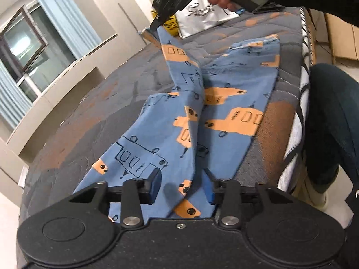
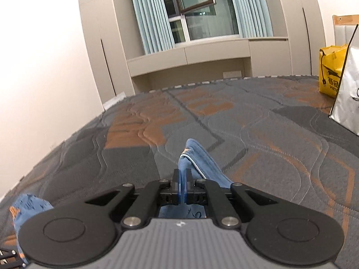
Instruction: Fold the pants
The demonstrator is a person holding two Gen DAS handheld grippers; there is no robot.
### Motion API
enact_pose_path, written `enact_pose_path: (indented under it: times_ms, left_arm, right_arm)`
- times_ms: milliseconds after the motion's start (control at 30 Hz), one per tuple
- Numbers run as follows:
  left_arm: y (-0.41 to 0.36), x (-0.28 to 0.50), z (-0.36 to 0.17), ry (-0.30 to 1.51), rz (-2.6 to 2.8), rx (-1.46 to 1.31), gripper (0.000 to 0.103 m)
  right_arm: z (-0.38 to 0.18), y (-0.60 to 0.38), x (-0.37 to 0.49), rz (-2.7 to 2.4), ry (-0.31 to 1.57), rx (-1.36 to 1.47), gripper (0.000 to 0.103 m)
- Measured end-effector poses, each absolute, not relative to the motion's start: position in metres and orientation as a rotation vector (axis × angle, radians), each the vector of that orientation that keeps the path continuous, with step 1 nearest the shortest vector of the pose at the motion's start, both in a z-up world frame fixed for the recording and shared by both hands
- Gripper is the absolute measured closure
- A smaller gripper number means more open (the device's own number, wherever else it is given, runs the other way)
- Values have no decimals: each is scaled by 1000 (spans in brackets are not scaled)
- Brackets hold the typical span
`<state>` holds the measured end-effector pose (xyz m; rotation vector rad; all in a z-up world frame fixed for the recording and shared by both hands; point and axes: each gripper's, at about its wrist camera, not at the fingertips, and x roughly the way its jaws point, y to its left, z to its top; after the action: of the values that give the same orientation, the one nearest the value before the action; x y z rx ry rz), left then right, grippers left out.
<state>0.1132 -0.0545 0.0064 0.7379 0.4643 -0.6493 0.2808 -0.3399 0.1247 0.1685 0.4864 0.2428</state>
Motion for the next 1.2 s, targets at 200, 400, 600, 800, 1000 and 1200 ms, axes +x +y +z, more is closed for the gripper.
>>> enact_pose_path:
  times_ms: [200, 400, 600, 800, 1000, 1200]
  left_arm:
    - [-59, 118, 5, 475, -645, 691, 97]
    - [-55, 114, 17, 372, -595, 664, 103]
    - [-45, 100, 27, 321, -595, 701, 103]
    - [-53, 92, 7, 361, -633, 785, 103]
    - [-55, 95, 2, 400, -628, 771, 103]
    - [-58, 95, -1, 413, -614, 772, 103]
  right_arm:
    - [146, -342, 266, 266, 411, 189, 100]
    - [155, -350, 246, 256, 348, 196, 100]
    - [134, -393, 170, 185, 237, 345, 100]
    - [60, -422, 102, 58, 329, 491, 100]
    - [10, -441, 82, 42, 439, 613, 96]
    - [0, -458, 82, 64, 435, 677, 55]
